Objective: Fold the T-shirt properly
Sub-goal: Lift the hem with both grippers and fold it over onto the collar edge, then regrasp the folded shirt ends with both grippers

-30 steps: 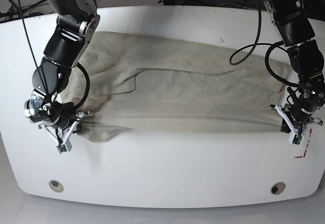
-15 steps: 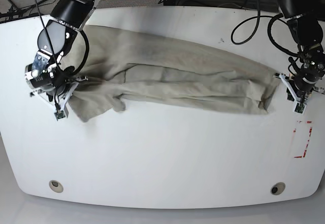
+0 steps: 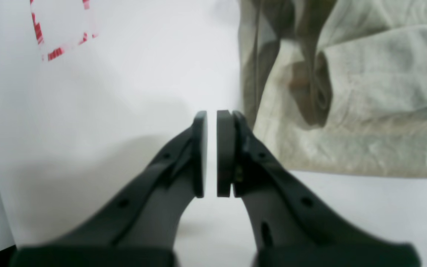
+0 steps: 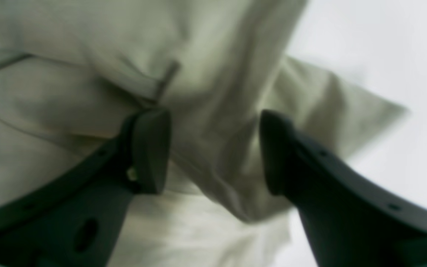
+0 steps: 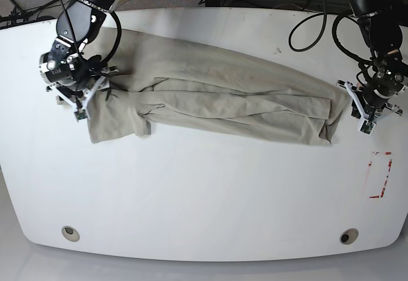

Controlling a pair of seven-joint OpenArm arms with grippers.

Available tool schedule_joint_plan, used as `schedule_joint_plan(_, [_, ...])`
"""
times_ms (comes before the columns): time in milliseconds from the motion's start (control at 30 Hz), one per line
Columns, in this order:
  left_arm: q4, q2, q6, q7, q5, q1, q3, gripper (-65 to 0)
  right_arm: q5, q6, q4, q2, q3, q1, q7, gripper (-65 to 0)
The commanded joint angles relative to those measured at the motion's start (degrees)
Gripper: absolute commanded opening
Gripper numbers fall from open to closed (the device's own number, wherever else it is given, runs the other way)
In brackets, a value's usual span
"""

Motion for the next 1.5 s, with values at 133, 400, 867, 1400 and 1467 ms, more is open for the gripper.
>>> schedule_joint_plan(133, [7.0,2.1,0.3,-0.9,-0.5,-3.3,-0.3,-42.4,-0.2,-0.1,1.5,3.2,4.4,4.4,0.7,-23.6])
schedule_joint_plan(400, [8.2,8.8,6.7,-0.9,-0.4,-7.0,3.9,-28.1,-0.2,-0.1,-5.9,4.2,3.6,11.4,0.8,-23.9])
schedule_joint_plan(867, [-2.9,6.1,12.6,-1.2,-0.5,-5.1,9.6,-28.1,0.3,-0.1,-36.1,8.0,3.9,26.2,10.1,-24.1])
schedule_joint_plan(1400, [-3.1,3.3,12.4,-1.2,-0.5,-0.4,3.0,-28.1,10.0,-0.1,-45.9,10.2,1.5,24.9,13.6,-24.1])
schedule_joint_plan(1467, [-3.1,3.2,12.4,-1.2,-0.5,-0.3,2.9,-28.1,10.0,-0.1,-45.9,9.8,0.2,24.7,13.6,-24.3])
